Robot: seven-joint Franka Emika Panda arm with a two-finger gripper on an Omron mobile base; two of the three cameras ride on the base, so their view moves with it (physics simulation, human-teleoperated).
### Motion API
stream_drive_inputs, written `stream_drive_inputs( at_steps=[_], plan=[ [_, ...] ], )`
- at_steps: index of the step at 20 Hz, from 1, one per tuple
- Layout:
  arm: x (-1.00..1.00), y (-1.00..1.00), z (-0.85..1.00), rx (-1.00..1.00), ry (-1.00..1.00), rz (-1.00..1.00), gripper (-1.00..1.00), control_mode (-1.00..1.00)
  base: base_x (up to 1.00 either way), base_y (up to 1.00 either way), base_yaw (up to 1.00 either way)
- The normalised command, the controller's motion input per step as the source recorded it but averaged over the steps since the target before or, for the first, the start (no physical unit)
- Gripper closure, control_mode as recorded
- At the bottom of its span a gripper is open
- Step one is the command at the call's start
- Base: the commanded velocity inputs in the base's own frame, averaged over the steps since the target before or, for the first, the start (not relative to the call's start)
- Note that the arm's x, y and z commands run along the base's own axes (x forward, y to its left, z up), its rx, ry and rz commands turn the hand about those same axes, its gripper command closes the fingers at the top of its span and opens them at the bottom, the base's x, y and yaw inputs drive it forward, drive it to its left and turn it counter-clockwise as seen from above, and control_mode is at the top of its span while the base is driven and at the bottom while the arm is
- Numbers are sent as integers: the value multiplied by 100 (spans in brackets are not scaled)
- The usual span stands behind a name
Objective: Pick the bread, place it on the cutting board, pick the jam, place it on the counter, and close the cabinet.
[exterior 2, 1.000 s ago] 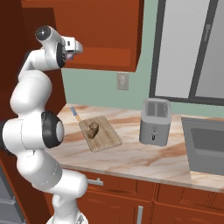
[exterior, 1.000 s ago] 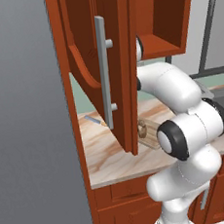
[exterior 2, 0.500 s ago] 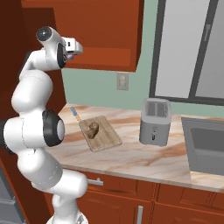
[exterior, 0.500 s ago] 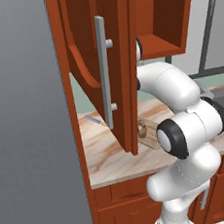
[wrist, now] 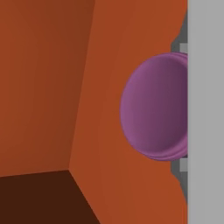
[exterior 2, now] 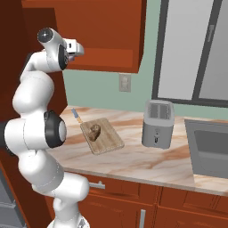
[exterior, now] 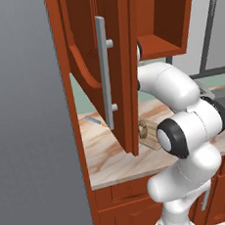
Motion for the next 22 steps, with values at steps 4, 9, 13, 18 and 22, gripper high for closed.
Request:
stream_drive_inputs(
  at_steps=[4, 9, 13, 18, 22],
  plan=[
    [0, 0, 0, 0, 0, 0, 100, -100, 0, 0, 0],
    [-9, 0, 0, 0, 0, 0, 100, -100, 0, 0, 0],
    [-19, 0, 0, 0, 0, 0, 100, -100, 0, 0, 0],
    [-33, -2, 0, 0, 0, 0, 100, -100, 0, 0, 0],
    [-32, -11, 0, 0, 0, 0, 100, -100, 0, 0, 0]
  ],
)
